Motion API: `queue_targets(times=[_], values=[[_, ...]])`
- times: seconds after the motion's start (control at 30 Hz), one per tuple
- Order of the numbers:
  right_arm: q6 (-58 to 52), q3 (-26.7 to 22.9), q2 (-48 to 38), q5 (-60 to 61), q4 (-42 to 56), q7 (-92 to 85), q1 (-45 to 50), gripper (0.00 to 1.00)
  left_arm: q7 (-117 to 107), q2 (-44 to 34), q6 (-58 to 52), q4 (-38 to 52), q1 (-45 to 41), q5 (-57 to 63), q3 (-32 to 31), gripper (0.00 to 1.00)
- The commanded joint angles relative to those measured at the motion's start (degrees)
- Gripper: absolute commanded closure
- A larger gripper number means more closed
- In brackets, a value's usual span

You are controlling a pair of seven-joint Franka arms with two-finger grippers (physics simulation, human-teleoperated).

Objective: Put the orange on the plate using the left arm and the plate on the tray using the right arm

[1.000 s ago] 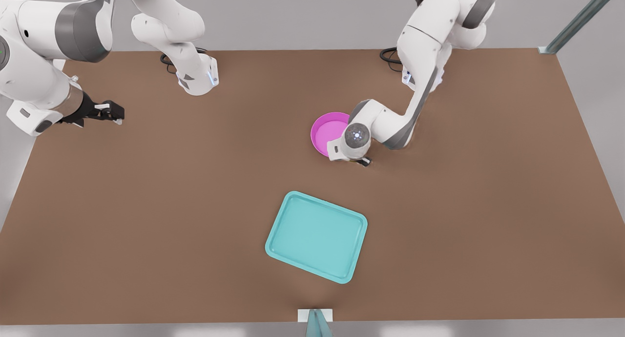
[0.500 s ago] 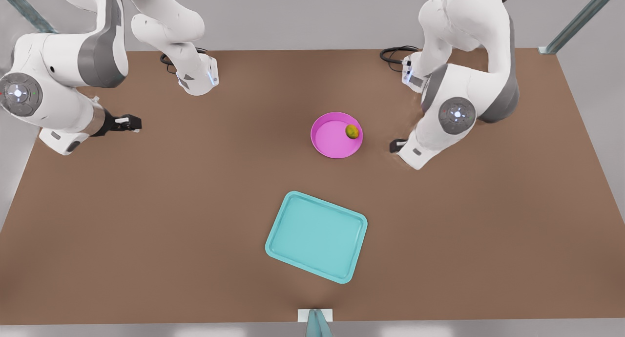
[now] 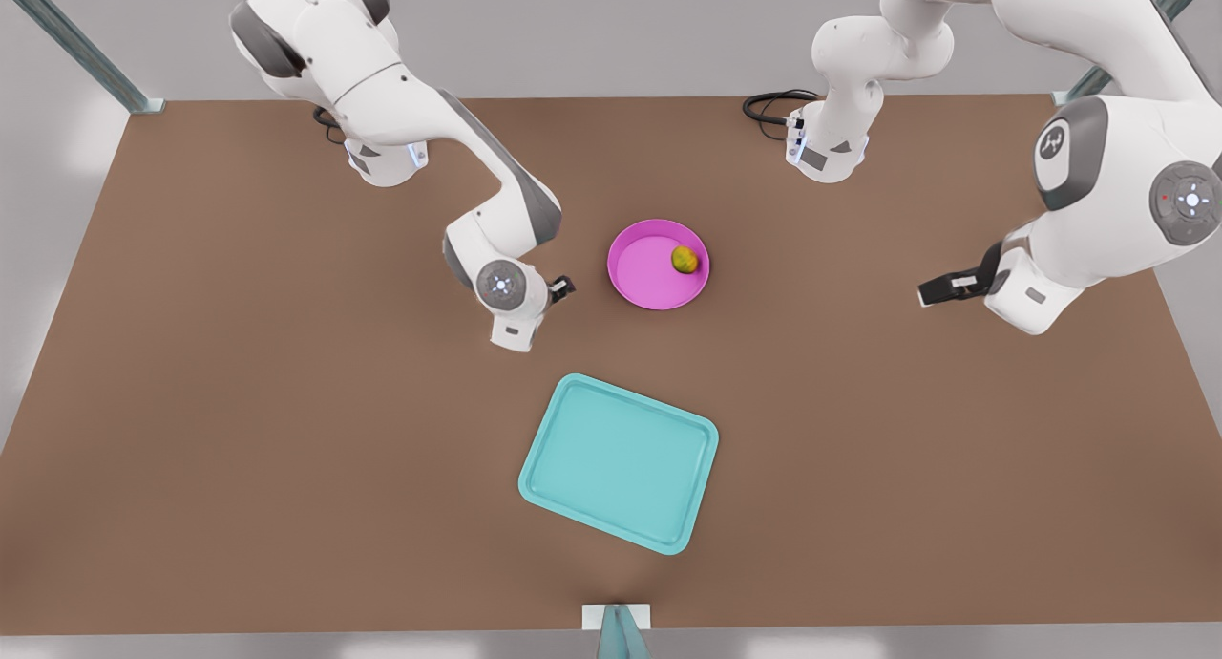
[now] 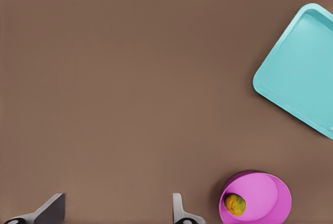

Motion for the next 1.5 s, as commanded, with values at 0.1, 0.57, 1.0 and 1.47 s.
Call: queue_targets(times=[0.1,0.57,1.0,1.47], values=[[12.6,0.1,3.0,0.6,0.0,14.4,1.8,0.00,5.4,0.0,-0.7,0.0,0.1,0.3,0.0,0.00],[14.3,3.1,4.8,0.8,-1.9,14.2,5.7,0.00,4.9,0.5,-3.3,0.0,0.2,0.5,0.1,0.00],[19.5,3.1,9.3,3.1,-1.9,14.4,9.8,0.00,5.2,0.6,-3.6,0.0,0.3,0.6,0.3,0.00],[19.1,3.8,11.2,3.0,-0.7,14.1,11.0,0.25,4.9,0.8,-3.5,0.0,0.3,0.6,0.3,0.00]])
